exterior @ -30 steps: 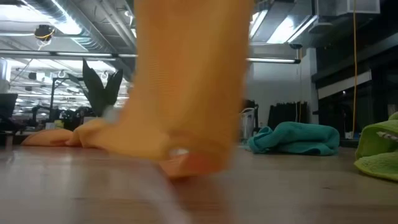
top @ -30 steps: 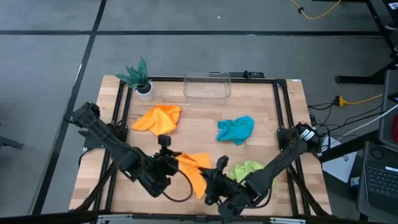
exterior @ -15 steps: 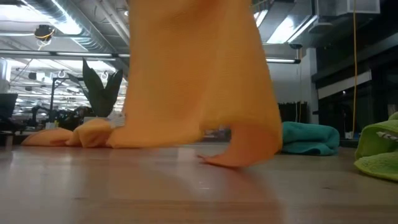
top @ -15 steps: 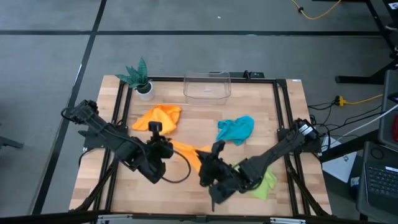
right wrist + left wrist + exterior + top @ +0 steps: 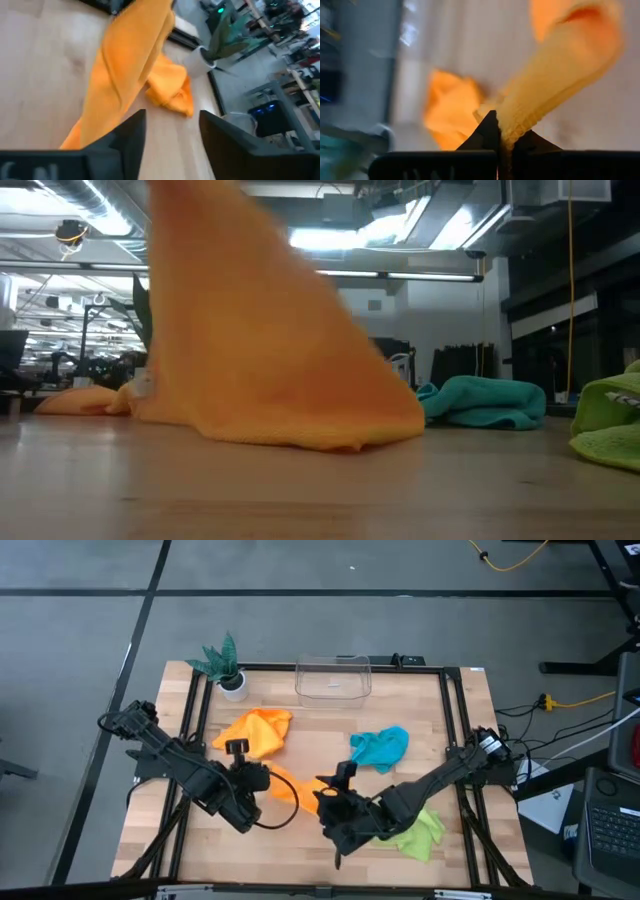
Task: Fold microfiber towels
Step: Fold the bottom orange microfiber towel
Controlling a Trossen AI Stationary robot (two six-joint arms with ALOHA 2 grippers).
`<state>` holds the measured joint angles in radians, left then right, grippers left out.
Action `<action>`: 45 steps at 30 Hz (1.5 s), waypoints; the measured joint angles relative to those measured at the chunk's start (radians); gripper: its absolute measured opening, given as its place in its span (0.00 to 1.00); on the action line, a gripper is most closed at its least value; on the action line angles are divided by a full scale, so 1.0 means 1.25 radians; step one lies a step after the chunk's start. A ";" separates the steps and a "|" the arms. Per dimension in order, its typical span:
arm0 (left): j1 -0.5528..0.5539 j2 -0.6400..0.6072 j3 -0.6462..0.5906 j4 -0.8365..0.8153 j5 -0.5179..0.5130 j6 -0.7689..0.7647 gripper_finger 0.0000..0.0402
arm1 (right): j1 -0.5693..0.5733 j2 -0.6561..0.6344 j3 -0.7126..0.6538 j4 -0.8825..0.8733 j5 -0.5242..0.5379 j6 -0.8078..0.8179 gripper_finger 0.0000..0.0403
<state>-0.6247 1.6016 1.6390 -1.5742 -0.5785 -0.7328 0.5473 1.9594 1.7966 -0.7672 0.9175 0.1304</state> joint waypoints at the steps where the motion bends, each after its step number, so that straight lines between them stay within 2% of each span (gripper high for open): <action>1: 0.000 0.000 0.000 0.000 0.049 -0.023 0.00 | 0.002 0.000 0.000 -0.023 -0.009 0.018 0.51; 5: -0.005 0.000 -0.001 0.001 0.253 -0.142 0.00 | 0.008 0.000 0.000 -0.114 -0.131 0.144 0.57; 7: -0.015 0.003 -0.001 0.001 0.295 -0.189 0.00 | 0.005 0.000 -0.008 -0.127 -0.186 0.199 0.57; 10: -0.037 0.016 -0.009 0.007 0.332 -0.253 0.00 | 0.004 0.000 -0.039 -0.093 -0.222 0.237 0.58; 14: -0.078 0.035 -0.078 0.045 0.384 -0.330 0.00 | 0.004 0.000 -0.102 -0.013 -0.275 0.245 0.58; 19: -0.134 0.052 -0.227 0.197 0.391 -0.458 0.00 | -0.003 0.000 -0.174 0.152 -0.279 0.258 0.58; 22: -0.166 0.062 -0.314 0.332 0.396 -0.517 0.00 | -0.029 0.010 -0.214 0.260 -0.369 0.281 0.56; 27: -0.203 0.062 -0.426 0.523 0.400 -0.603 0.00 | -0.083 0.033 -0.240 0.312 -0.397 0.255 0.53; 29: -0.213 0.061 -0.451 0.555 0.410 -0.632 0.00 | -0.113 0.036 -0.238 0.326 -0.402 0.240 0.52; 36: -0.226 0.061 -0.491 0.579 0.423 -0.670 0.00 | -0.223 0.095 -0.238 0.387 -0.548 0.163 0.49; 42: -0.226 0.061 -0.492 0.579 0.411 -0.666 0.00 | -0.256 0.145 -0.239 0.503 -0.670 0.016 0.47; 45: -0.226 0.061 -0.492 0.579 0.403 -0.665 0.00 | -0.265 0.168 -0.230 0.524 -0.699 -0.024 0.46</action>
<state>-0.9069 1.6783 1.0241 -0.8505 -0.0752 -1.5635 0.2157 2.1690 1.5093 -0.1123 0.0434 0.1001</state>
